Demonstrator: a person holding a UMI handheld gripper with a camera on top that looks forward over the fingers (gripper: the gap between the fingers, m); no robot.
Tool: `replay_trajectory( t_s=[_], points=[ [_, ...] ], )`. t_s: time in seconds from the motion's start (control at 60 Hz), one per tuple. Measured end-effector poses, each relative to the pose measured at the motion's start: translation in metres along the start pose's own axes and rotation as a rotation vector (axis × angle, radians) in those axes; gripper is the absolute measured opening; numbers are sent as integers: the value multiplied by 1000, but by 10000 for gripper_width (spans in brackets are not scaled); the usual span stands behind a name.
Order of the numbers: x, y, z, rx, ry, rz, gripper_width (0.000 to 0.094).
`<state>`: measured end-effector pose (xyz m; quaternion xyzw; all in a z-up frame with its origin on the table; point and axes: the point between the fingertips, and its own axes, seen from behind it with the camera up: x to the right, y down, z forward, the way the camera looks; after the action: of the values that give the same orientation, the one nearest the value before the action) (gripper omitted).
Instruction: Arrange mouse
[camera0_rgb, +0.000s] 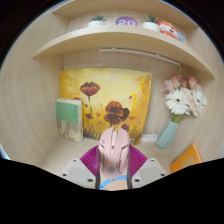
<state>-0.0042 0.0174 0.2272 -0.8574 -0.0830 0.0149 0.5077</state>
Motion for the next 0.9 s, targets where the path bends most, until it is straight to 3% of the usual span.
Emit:
replay_trajectory(
  t_s=[0.3,0.417,0.583,0.783,0.833,0.9],
  points=[
    [41,200,18,-314,-16,43,358],
    [35,250,20,-394,-37,29,358],
    [31,263,20,-386,-42,48,377],
    [33,271,21,-427,-10,88,555],
    [41,272,17,-454,27,57,666],
    [40,264,9,-470,42,33,677]
  ],
)
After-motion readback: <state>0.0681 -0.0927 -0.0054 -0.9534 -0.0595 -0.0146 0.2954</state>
